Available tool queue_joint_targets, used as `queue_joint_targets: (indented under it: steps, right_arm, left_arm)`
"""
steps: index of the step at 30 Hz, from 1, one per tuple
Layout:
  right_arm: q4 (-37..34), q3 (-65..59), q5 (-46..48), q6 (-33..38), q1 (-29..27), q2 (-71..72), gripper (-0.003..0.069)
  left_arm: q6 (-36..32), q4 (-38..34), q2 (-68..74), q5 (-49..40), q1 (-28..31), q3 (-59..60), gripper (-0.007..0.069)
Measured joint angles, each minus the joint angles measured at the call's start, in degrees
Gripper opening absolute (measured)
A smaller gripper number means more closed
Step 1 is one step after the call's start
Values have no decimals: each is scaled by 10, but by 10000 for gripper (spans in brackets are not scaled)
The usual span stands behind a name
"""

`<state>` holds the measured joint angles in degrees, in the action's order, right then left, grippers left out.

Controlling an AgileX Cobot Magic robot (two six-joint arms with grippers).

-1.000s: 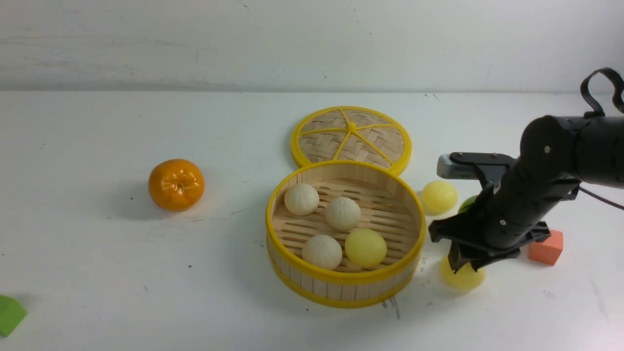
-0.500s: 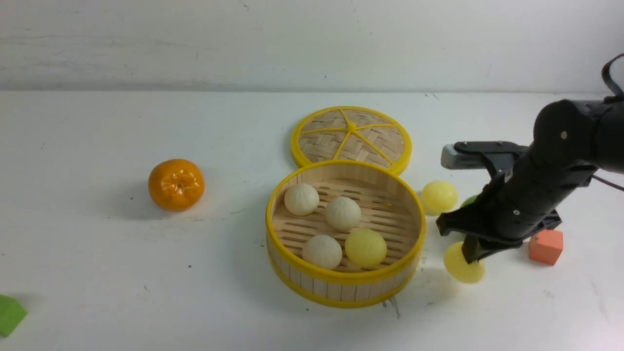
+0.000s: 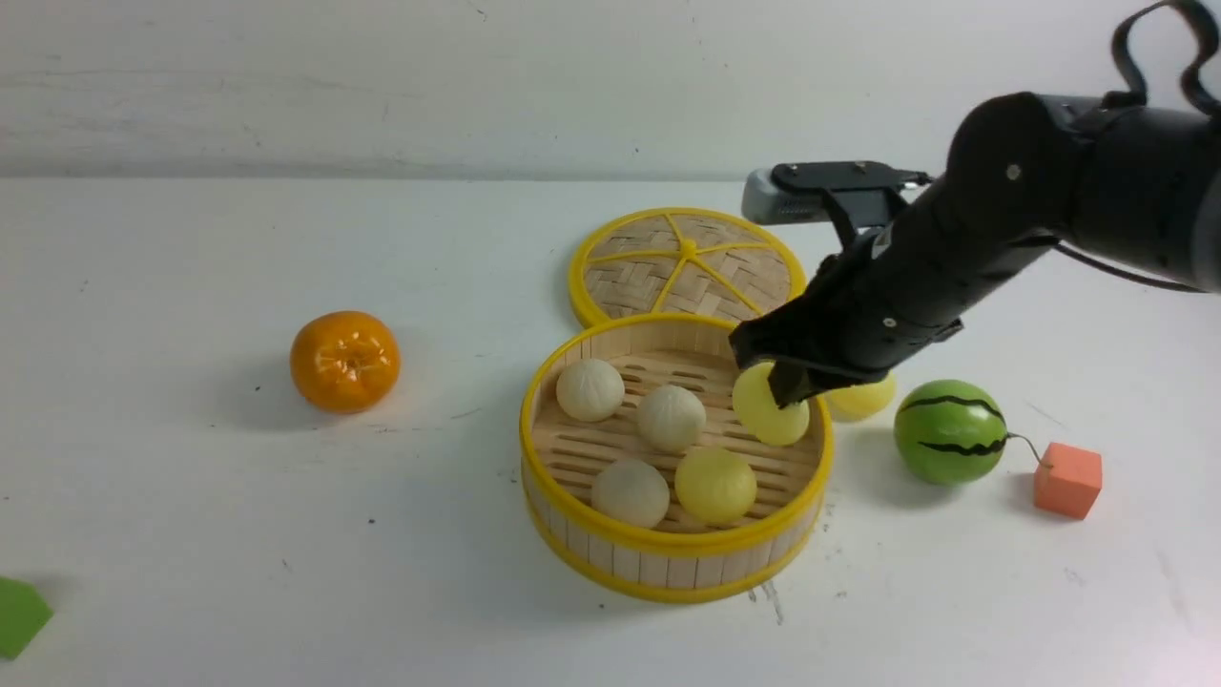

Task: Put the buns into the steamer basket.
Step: Use the right arm to put the steamed stuffed bun into the steamer, then use the right arm to grab a steamed stuffed bun

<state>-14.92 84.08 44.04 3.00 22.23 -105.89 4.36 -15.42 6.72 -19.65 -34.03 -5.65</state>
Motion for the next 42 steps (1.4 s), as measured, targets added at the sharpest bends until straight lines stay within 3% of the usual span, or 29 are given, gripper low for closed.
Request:
queue_joint_targets:
  steps: [5, 9, 12, 17, 21, 25, 32, 42]
  right_arm:
    - [19, 17, -1, -2, 0, -52, 34]
    - [30, 18, 1, -9, 0, -67, 96]
    - [35, 25, 5, -10, 0, -67, 183]
    - [50, 72, 48, -11, -4, -35, 428]
    - [72, 99, 48, -24, -25, -4, 486]
    - [101, 105, 48, -56, -67, -7, 466]
    - [91, 122, 37, -66, -125, -104, 303]
    - [31, 179, 41, -46, -126, -151, 269]
  left_arm:
    - [0, 0, 0, 0, 0, 0, 77]
    - [0, 0, 0, 0, 0, 0, 82]
    - [0, 0, 0, 0, 0, 0, 85]
    - [0, 0, 0, 0, 0, 0, 92]
    - [0, 0, 0, 0, 0, 0, 92]
    - [0, 0, 0, 0, 0, 0, 99]
    - [0, 0, 0, 0, 0, 0, 105]
    - [0, 0, 0, 0, 0, 0, 113]
